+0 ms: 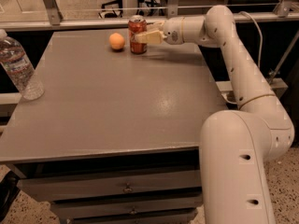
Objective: Move coke can near orange
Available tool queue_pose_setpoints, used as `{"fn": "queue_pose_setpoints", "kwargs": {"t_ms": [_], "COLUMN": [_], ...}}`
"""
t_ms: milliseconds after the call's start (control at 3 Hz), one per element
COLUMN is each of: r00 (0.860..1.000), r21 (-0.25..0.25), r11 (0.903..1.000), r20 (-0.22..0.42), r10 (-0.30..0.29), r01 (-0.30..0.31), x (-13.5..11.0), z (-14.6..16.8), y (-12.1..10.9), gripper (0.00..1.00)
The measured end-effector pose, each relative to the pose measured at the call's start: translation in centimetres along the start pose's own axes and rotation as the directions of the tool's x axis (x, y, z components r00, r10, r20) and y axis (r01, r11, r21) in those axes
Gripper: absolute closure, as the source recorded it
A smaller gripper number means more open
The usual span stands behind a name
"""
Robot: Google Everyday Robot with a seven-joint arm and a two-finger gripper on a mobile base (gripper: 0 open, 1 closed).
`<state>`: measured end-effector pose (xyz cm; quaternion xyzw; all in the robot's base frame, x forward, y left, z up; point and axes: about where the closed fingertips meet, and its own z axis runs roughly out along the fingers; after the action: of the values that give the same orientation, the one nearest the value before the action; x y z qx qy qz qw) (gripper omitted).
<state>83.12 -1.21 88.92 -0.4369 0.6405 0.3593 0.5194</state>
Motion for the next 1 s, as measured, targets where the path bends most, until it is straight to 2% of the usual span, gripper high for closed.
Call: {"fn": "queue_pose_setpoints", "kwargs": {"t_ms": [333, 667, 1000], "r00": [1.000, 1.000, 1.000], "r21": [-0.009, -0.017, -0.022], "r11": [1.0000, 0.9998, 0.9997], "r20": [0.001, 0.006, 0.009], "r10": [-0.001, -0.007, -0.009], "r01": [0.001, 0.007, 0.009], "x": [0.0, -0.1, -0.4], "z": [0.4, 0.1, -0.7], "y": [0.0, 0.1, 0.2], "gripper": [0.39, 0.08, 0.00]}}
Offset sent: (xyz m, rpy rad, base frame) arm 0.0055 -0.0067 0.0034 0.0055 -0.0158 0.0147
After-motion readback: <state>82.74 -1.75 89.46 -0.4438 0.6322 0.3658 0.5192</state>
